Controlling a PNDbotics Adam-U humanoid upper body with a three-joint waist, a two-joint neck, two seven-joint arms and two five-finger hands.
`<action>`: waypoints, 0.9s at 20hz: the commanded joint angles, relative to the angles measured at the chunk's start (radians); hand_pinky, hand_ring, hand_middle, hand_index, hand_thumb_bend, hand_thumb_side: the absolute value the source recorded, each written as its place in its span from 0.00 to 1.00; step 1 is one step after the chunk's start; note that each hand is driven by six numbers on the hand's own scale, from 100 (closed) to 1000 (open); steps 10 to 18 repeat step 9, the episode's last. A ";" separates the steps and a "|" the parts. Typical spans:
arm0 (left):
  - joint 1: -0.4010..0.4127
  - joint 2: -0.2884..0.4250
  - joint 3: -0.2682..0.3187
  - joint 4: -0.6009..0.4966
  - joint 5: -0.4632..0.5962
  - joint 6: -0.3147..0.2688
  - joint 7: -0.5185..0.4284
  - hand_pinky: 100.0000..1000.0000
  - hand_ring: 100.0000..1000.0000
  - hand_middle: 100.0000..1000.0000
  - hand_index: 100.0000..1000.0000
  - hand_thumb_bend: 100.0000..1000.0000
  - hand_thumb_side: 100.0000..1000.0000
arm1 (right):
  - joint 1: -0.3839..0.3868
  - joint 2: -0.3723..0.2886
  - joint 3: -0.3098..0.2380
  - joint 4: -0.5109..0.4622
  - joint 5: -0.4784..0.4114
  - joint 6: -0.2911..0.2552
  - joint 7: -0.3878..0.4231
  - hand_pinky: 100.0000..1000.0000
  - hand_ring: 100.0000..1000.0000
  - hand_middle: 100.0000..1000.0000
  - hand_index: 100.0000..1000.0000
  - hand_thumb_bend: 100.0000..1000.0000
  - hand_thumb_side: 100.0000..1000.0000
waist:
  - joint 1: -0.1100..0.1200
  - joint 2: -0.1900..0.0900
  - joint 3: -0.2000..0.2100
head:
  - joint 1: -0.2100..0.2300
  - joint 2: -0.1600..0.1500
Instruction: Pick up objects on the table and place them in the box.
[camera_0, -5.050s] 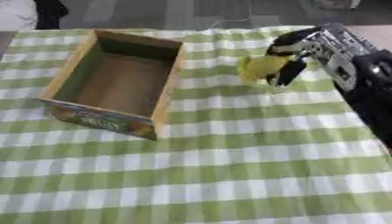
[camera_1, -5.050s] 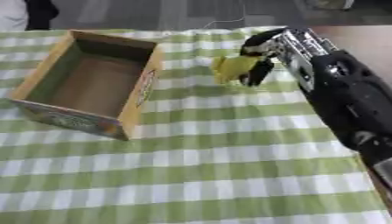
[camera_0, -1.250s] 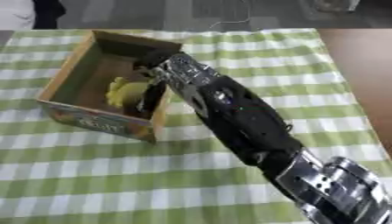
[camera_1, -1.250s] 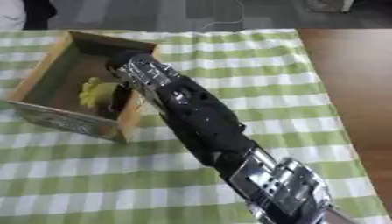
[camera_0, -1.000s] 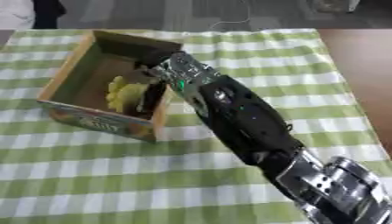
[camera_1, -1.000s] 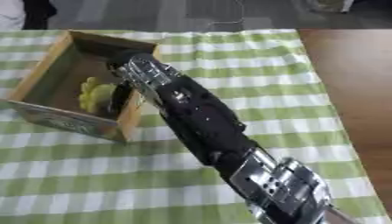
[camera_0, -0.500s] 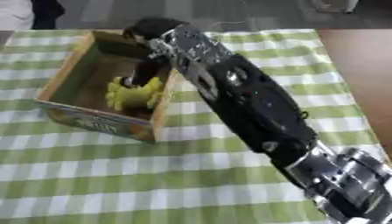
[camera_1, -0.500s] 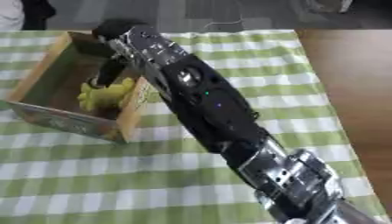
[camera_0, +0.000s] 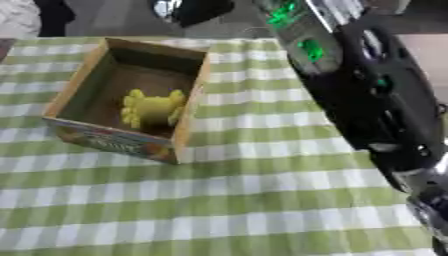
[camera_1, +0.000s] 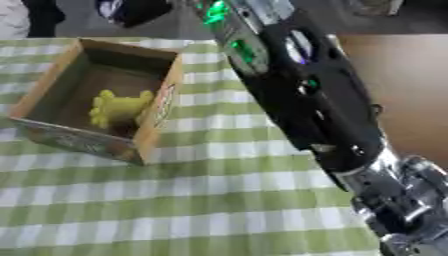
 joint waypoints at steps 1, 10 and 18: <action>-0.002 0.025 0.009 -0.019 0.001 -0.003 0.006 0.72 0.57 0.54 0.72 0.00 0.92 | 0.025 -0.094 -0.033 -0.161 -0.049 0.051 -0.031 0.81 0.83 0.71 0.89 0.02 0.72 | 0.005 -0.025 -0.003 | 0.009 -0.003; -0.008 0.024 0.013 -0.019 0.000 -0.006 0.014 0.72 0.57 0.54 0.72 0.00 0.92 | 0.194 -0.217 -0.124 -0.402 -0.311 0.138 -0.378 0.82 0.80 0.71 0.89 0.00 0.88 | 0.010 -0.020 -0.019 | 0.031 0.003; -0.008 0.024 0.013 -0.019 0.000 -0.006 0.014 0.72 0.57 0.54 0.72 0.00 0.92 | 0.194 -0.217 -0.124 -0.402 -0.311 0.138 -0.378 0.82 0.80 0.71 0.89 0.00 0.88 | 0.010 -0.020 -0.019 | 0.031 0.003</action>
